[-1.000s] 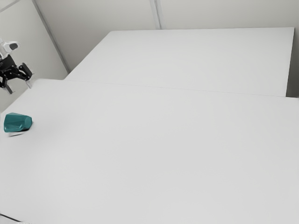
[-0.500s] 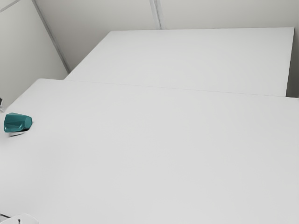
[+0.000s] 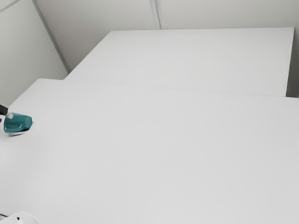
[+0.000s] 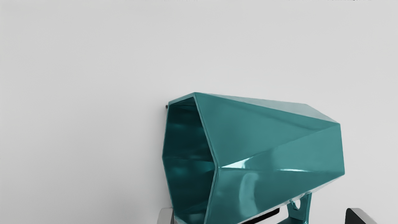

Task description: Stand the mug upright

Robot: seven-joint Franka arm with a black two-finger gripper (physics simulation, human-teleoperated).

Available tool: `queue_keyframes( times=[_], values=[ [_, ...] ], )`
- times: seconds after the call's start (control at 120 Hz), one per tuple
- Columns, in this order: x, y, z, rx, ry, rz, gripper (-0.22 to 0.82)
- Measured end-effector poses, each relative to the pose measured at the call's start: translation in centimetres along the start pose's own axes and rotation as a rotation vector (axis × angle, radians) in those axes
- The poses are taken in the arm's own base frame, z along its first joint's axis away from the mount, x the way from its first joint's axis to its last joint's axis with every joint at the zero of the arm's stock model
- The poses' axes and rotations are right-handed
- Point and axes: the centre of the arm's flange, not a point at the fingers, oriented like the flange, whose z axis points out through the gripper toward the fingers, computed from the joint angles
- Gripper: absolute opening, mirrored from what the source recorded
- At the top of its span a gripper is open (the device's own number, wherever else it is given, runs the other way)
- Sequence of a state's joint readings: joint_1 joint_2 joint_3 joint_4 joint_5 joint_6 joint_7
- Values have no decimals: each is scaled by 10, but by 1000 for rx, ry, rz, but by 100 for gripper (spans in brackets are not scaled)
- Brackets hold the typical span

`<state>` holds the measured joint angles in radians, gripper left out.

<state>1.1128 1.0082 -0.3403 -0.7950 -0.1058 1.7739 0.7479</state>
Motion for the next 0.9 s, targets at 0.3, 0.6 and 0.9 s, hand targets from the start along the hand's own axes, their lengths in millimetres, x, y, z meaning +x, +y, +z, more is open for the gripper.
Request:
queue_keyframes(
  times=[0.3, 0.6, 0.9],
  values=[
    [1, -15, 28, -16, 92, 103, 60],
    [-2, -24, 41, -42, 154, 153, 60],
    [-4, -22, 51, -123, 210, 161, 60]
  ],
)
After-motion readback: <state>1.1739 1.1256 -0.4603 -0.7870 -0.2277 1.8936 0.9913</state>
